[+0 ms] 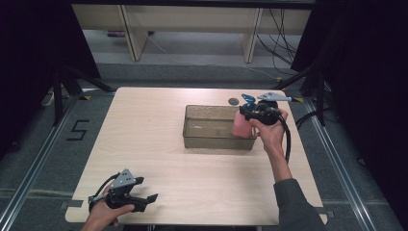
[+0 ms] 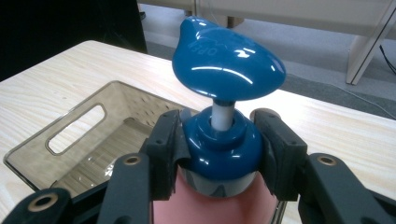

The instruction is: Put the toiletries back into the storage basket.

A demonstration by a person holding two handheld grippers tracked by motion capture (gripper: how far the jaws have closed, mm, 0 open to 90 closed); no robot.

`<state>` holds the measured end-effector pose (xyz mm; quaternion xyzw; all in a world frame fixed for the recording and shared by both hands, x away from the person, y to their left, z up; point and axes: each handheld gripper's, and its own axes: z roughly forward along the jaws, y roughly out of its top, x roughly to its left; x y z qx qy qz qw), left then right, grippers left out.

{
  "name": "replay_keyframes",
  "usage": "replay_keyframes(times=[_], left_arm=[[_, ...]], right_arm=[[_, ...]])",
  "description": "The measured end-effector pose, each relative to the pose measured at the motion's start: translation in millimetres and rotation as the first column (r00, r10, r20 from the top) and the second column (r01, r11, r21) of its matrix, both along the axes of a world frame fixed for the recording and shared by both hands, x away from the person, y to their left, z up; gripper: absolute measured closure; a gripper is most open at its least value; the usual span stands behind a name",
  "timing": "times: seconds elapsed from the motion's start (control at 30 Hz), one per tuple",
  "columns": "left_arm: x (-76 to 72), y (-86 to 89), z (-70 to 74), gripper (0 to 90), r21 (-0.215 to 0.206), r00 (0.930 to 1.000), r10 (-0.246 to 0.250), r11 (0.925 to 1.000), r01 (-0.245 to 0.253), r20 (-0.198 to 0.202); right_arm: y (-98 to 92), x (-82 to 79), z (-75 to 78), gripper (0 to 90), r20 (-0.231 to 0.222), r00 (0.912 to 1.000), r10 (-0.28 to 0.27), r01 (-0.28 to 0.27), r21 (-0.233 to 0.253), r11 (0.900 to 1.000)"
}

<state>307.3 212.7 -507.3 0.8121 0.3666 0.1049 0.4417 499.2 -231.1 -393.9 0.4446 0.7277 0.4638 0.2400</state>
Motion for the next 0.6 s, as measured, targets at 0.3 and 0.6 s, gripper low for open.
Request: replay_keyframes(times=[0.3, 0.6], left_arm=[[-0.8, -0.5, -0.4, 14.8, -0.007, 1.0000, 0.001, 1.0000, -0.001, 0.000], [-0.5, -0.7, -0.4, 14.8, -0.003, 1.0000, -0.001, 1.0000, 0.001, -0.005]], right_arm=[[-3.8, -0.4, -7.8, 53.5, -0.006, 1.0000, 0.000, 0.000, -0.010, 1.000], [-5.7, -4.2, -13.1, 53.5, -0.013, 0.9999, 0.001, -0.001, -0.009, 1.000]])
